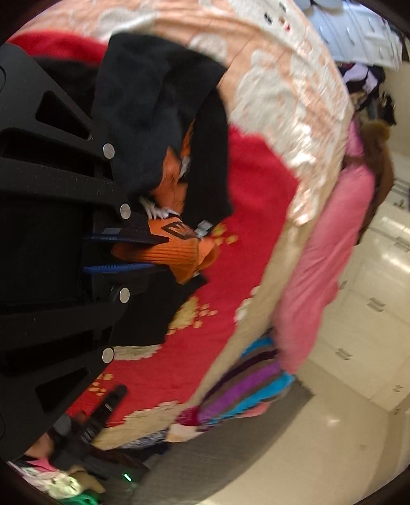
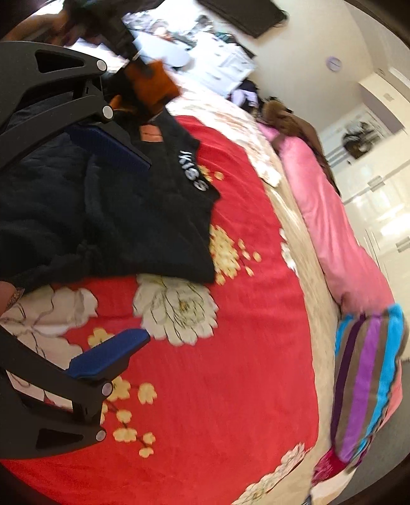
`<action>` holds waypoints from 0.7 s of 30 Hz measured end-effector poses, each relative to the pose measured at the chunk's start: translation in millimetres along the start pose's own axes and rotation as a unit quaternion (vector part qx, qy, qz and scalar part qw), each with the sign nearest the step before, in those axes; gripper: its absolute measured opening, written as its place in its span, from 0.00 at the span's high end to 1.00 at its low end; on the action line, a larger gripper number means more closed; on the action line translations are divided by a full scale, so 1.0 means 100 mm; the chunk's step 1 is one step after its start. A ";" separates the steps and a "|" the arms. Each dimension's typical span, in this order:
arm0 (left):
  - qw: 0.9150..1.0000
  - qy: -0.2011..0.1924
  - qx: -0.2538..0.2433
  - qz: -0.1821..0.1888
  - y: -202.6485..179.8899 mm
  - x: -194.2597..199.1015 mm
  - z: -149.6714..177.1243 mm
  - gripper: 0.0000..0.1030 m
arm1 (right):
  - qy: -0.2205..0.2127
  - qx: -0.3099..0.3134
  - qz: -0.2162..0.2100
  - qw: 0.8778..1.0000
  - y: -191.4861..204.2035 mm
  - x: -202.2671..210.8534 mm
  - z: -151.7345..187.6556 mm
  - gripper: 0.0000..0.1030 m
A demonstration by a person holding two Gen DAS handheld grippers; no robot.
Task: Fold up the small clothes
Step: 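Fold the held sleeve across the shirt front with the left tool, release, then grasp the folded orange cuff on the shirt with the right tool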
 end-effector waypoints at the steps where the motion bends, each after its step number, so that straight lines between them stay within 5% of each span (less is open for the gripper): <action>1: 1.000 0.012 -0.005 -0.001 -0.04 -0.10 0.07 0.96 | -0.003 -0.008 0.000 1.000 -0.04 0.02 -0.03 0.04; 6: 0.997 0.069 -0.024 0.002 -0.16 -0.46 0.47 0.95 | -0.006 -0.022 -0.002 1.000 -0.14 0.03 -0.06 0.04; 12: 0.992 0.113 -0.040 0.028 -0.22 -0.57 0.76 0.73 | 0.012 0.009 -0.015 1.000 0.03 -0.10 0.03 0.04; 16: 0.992 0.102 -0.052 0.054 -0.25 -0.38 0.71 0.63 | 0.023 0.041 -0.026 0.999 0.21 -0.18 0.14 0.04; 21: 0.993 0.062 -0.093 0.027 -0.06 -0.15 0.50 0.60 | 0.043 0.075 -0.023 0.996 0.40 -0.28 0.32 0.04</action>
Point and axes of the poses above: each gripper's, at about its wrist camera, not at the fingertips, and x roughly against the way its jaws point, y to its left, z to its underside, the point moved 10 cm from there along -x, roughly the way its jaws point, and after that the axes turned 1 degree about -z, right-handed, at the moved point
